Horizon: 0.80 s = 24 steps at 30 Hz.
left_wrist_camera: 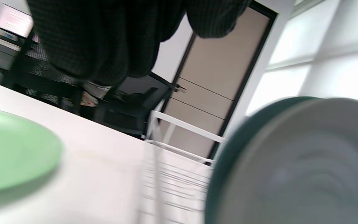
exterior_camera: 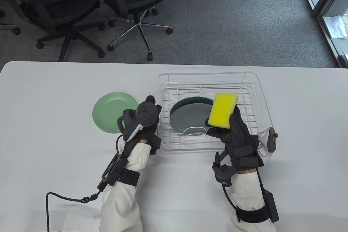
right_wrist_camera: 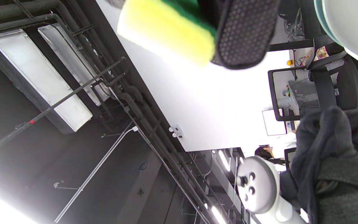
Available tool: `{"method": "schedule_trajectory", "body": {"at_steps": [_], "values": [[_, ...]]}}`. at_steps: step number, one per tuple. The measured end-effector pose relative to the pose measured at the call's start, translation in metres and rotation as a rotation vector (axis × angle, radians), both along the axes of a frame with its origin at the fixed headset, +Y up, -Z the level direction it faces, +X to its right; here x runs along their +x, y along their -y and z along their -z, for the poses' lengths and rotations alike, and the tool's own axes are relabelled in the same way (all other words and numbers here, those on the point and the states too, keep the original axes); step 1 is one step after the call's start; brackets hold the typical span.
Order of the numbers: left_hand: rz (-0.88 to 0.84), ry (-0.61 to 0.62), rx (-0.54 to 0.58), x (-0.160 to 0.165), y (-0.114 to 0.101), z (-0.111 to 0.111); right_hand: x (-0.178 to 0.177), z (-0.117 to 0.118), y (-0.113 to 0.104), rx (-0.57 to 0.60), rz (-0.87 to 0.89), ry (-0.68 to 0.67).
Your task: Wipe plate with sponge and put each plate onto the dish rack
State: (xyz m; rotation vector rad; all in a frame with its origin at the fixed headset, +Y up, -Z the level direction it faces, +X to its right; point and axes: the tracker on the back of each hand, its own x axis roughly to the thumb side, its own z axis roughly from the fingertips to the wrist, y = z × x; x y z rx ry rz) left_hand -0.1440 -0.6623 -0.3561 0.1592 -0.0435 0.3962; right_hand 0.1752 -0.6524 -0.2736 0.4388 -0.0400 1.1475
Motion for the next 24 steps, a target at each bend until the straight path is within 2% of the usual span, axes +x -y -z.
{"method": "schedule_trajectory", "body": {"at_steps": [7,9,11,15,20,24], "values": [[0.063,-0.172,-0.057,-0.06,0.021,0.0,0.001,0.001,0.0,0.004,-0.005,0.002],[0.037,-0.209,-0.091,-0.074,0.028,0.0,0.001,0.001,0.0,0.001,-0.004,0.004],[-0.001,-0.227,-0.174,-0.088,0.037,0.001,0.0,0.003,0.001,-0.004,-0.003,0.001],[-0.014,-0.29,-0.303,-0.106,0.051,0.003,0.0,0.004,0.004,-0.016,-0.003,0.0],[-0.006,-0.437,-0.316,-0.123,0.063,0.004,0.0,0.004,0.005,-0.021,-0.008,-0.002],[0.009,-0.508,-0.385,-0.133,0.076,0.007,0.001,0.004,0.006,-0.028,-0.009,0.001]]}}
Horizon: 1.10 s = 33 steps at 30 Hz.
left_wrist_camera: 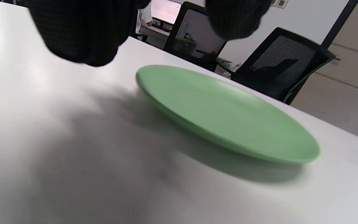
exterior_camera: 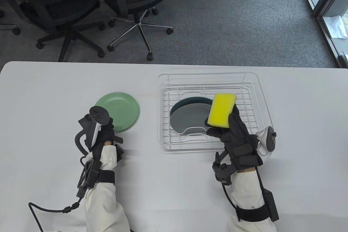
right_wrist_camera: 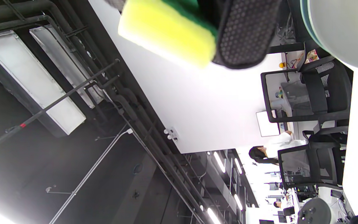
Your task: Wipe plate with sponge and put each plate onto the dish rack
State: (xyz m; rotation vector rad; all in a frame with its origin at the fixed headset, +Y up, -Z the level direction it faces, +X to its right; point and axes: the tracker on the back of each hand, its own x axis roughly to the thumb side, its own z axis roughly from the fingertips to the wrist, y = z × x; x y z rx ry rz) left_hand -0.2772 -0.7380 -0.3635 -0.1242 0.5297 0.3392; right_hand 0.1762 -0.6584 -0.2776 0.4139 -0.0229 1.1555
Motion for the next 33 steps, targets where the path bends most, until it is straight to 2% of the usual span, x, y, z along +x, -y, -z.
{"method": "schedule_trajectory", "body": {"at_steps": [4,10,13,16,20,27,31,33], "values": [[0.07,-0.027,-0.056,-0.005,0.013,0.005,0.001,0.0,0.0,-0.004,0.0,0.006],[0.037,-0.065,-0.175,-0.01,0.035,0.019,0.006,0.004,0.005,-0.014,0.015,0.002],[0.176,-0.065,-0.2,-0.008,0.039,0.027,0.011,0.004,0.002,0.008,0.026,-0.003],[0.202,-0.074,-0.229,-0.008,0.043,0.034,0.016,0.004,0.0,0.017,0.014,0.021],[0.16,-0.136,-0.136,-0.011,0.043,0.036,0.025,0.005,0.001,0.013,0.04,0.041],[0.049,-0.187,-0.11,-0.02,0.043,0.035,0.038,0.004,0.001,0.016,0.04,0.09],[0.049,-0.171,-0.071,-0.022,0.04,0.031,0.042,0.002,-0.005,0.039,0.05,0.078],[-0.028,-0.174,0.001,-0.024,0.035,0.025,0.046,-0.002,-0.008,0.051,0.055,0.101]]}}
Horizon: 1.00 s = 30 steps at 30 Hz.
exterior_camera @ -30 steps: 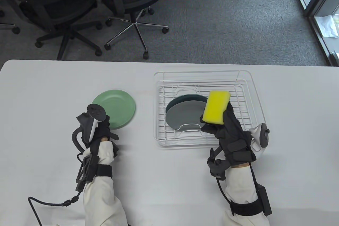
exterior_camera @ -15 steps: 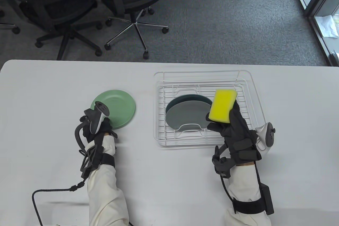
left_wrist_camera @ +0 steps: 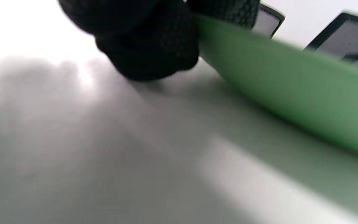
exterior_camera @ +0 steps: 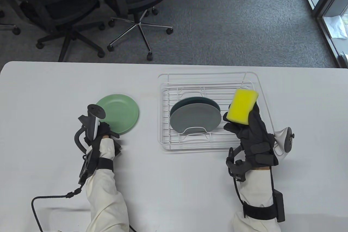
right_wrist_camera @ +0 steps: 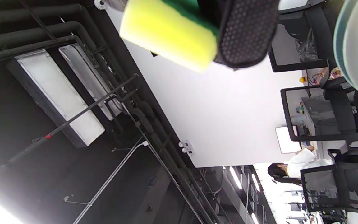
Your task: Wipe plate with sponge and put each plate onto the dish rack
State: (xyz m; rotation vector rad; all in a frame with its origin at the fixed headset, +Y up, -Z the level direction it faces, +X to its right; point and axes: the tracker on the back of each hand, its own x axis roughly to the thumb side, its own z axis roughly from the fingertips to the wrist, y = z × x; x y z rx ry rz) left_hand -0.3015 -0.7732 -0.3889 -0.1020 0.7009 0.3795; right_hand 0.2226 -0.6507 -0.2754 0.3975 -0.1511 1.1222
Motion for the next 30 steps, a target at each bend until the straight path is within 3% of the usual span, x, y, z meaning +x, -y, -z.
{"method": "schedule_trajectory", "body": {"at_steps": [6,10,14,23,30], "values": [[-0.143,0.059,0.157,0.0,-0.013,-0.019,0.003,0.001,0.003,-0.011,0.005,0.001],[-0.412,0.037,0.293,0.001,-0.018,-0.036,0.002,0.002,0.005,-0.021,0.005,-0.004],[-0.465,0.069,0.359,0.001,-0.026,-0.048,-0.002,0.001,0.004,-0.018,-0.008,-0.02],[-0.621,0.211,0.553,0.009,-0.07,-0.076,-0.023,-0.007,-0.011,0.05,-0.138,-0.047],[-0.787,0.329,0.663,0.025,-0.096,-0.085,-0.037,-0.009,-0.012,0.057,-0.201,-0.069]]}}
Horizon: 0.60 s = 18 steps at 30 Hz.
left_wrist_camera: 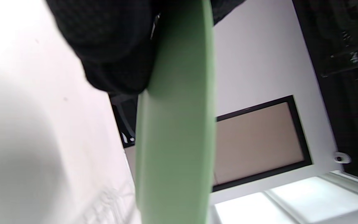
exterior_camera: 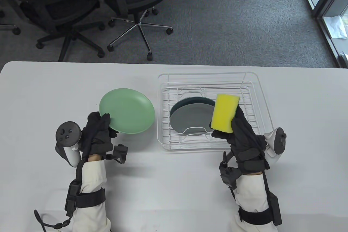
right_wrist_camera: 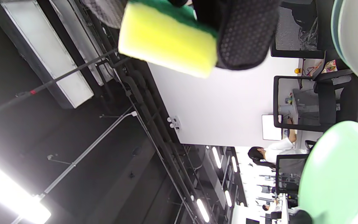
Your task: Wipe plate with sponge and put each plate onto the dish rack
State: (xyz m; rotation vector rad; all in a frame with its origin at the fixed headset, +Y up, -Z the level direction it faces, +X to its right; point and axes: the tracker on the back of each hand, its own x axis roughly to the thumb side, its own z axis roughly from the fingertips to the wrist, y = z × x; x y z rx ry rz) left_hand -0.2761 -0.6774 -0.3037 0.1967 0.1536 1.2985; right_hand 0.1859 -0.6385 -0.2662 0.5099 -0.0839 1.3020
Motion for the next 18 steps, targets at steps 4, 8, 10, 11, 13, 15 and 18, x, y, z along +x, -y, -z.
{"method": "schedule_trajectory", "body": {"at_steps": [4,8,10,11,13,15,18], "values": [[-0.054,0.065,0.053,0.01,-0.012,-0.005,-0.009,-0.001,0.0,0.012,-0.074,0.018],[-0.103,0.143,0.105,0.022,-0.024,-0.011,-0.018,-0.003,-0.003,0.039,-0.166,0.042],[-0.112,0.18,0.119,0.029,-0.029,-0.014,-0.023,-0.006,-0.005,0.074,-0.213,0.064],[-0.116,0.208,0.123,0.034,-0.031,-0.015,-0.025,-0.008,-0.007,0.096,-0.24,0.084],[-0.136,0.258,0.128,0.042,-0.034,-0.017,-0.03,-0.013,-0.012,0.139,-0.305,0.128],[-0.158,0.31,0.132,0.05,-0.036,-0.018,-0.035,-0.018,-0.017,0.192,-0.38,0.176],[-0.212,0.389,0.135,0.061,-0.036,-0.019,-0.043,-0.024,-0.021,0.252,-0.487,0.234]]}}
